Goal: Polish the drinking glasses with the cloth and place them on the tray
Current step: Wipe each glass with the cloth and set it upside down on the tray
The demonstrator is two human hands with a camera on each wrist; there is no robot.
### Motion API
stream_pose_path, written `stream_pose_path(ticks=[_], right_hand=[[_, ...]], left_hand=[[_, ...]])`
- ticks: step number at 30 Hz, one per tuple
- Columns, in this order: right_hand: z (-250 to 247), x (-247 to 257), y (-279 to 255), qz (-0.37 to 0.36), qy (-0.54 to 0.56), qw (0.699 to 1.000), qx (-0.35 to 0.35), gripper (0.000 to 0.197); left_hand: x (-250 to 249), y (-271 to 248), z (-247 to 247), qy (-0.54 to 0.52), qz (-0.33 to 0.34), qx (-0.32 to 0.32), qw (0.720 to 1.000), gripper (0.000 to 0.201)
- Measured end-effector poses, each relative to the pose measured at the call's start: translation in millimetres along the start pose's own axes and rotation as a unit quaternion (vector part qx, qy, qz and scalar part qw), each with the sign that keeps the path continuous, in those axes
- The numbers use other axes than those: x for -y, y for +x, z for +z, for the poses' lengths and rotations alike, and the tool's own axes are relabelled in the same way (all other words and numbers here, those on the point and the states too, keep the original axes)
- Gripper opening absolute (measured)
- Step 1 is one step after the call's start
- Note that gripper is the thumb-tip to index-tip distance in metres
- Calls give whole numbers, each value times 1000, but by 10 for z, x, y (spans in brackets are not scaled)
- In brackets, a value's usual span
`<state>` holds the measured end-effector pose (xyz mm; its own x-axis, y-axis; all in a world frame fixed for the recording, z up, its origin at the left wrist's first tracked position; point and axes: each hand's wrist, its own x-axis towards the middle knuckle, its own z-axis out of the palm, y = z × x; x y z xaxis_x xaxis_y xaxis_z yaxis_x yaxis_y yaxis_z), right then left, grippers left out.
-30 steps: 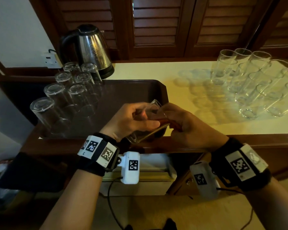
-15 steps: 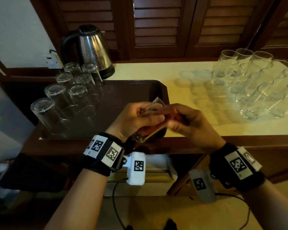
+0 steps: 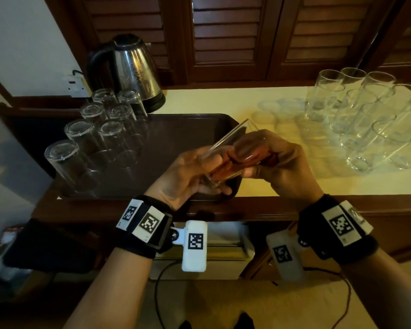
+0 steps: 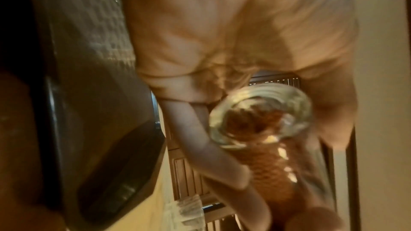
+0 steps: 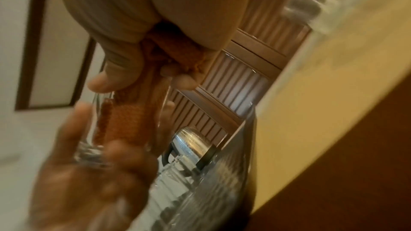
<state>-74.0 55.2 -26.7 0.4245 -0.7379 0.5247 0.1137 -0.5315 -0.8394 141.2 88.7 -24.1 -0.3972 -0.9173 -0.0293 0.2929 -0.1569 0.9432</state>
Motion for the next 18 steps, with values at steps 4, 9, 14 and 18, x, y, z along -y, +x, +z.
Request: stream_pose_path(ticks=[4, 9, 14, 18], right_hand=[[-19, 52, 8, 47, -15, 998, 48, 49], [0, 38, -80, 123, 75, 990, -7, 26], [-27, 28, -81, 74, 86, 992, -50, 25], [-42, 111, -15, 4, 26, 999, 23, 46]], left_hand=[[2, -23, 57, 68, 78, -66, 992, 62], [10, 10, 90, 450, 285, -113, 839, 77], [83, 25, 180, 275, 146, -120, 943, 71], [59, -1, 220, -13, 34, -72, 997, 62]])
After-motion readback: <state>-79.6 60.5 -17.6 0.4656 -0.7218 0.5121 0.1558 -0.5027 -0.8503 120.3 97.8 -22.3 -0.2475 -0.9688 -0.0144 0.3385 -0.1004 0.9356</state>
